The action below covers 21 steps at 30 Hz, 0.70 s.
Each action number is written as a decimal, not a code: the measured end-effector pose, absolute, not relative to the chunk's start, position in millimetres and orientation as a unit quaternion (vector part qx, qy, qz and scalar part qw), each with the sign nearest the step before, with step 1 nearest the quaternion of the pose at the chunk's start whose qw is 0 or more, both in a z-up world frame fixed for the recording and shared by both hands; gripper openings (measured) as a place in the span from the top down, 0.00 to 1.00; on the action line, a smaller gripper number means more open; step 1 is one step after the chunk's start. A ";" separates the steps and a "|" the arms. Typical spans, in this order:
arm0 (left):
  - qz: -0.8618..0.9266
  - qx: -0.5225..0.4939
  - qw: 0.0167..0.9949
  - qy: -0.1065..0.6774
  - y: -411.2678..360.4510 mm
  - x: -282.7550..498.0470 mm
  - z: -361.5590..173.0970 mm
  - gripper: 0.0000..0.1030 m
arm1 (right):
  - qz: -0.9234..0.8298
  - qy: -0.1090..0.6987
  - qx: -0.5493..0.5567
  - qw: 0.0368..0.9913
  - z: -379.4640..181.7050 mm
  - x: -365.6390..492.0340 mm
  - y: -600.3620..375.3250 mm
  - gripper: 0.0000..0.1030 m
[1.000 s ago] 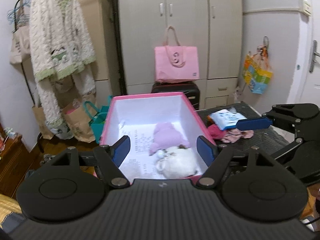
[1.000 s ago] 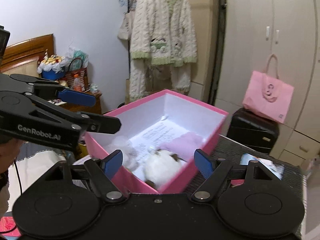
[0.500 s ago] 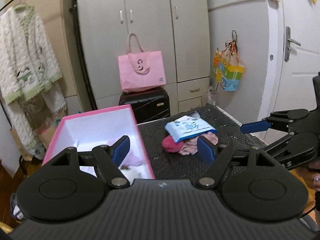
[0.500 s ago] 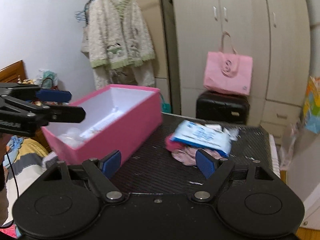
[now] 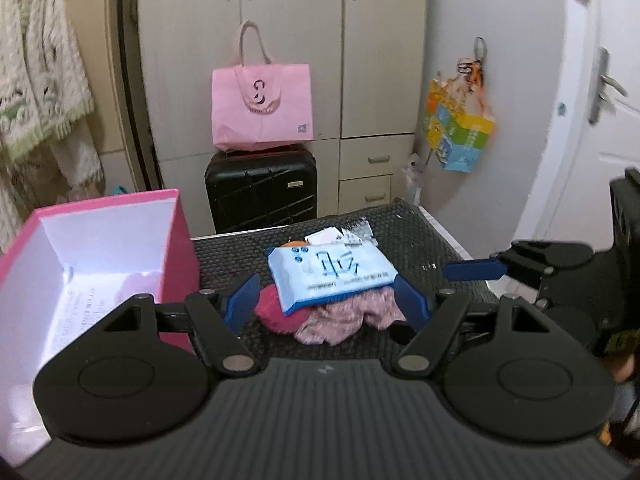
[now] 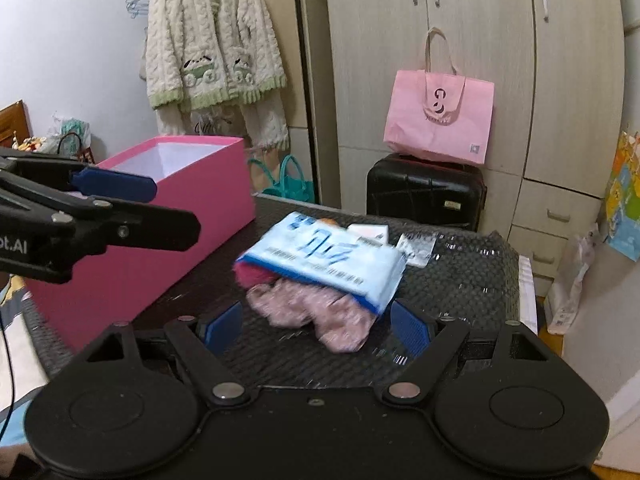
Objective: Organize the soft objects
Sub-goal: 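Move both tools out of the box to the blue-and-white wet wipes pack, then close both tools on the wet wipes pack and lift it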
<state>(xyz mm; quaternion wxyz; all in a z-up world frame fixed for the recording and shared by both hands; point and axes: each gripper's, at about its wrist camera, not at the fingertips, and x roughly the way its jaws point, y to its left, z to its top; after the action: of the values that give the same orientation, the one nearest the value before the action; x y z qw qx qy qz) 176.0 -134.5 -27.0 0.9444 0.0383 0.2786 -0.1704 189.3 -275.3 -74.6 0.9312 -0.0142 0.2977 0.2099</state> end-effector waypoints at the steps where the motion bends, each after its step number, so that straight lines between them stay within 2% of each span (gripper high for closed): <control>1: -0.166 0.034 0.946 0.277 -137.5 182.9 -30.2 0.31 | 0.211 0.295 -0.013 0.932 -78.6 197.6 -277.9 0.17; 6: -0.137 -0.011 0.949 0.284 -144.6 220.6 -44.6 0.33 | 0.207 0.302 0.003 0.931 -96.1 231.2 -285.2 0.17; 13: -0.092 -0.051 0.937 0.333 -142.1 256.9 -74.5 0.47 | 0.238 0.331 0.082 0.910 -111.2 261.6 -295.0 0.17; 21: -0.092 -0.067 0.928 0.355 -138.8 261.5 -93.2 0.48 | 0.254 0.346 0.100 0.898 -119.1 273.9 -291.9 0.17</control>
<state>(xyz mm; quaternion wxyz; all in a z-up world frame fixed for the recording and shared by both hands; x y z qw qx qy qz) 261.5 -138.8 -93.2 0.9278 -0.0672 0.3551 -0.0922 273.9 -291.9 -119.1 0.8977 0.0998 0.3456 0.2544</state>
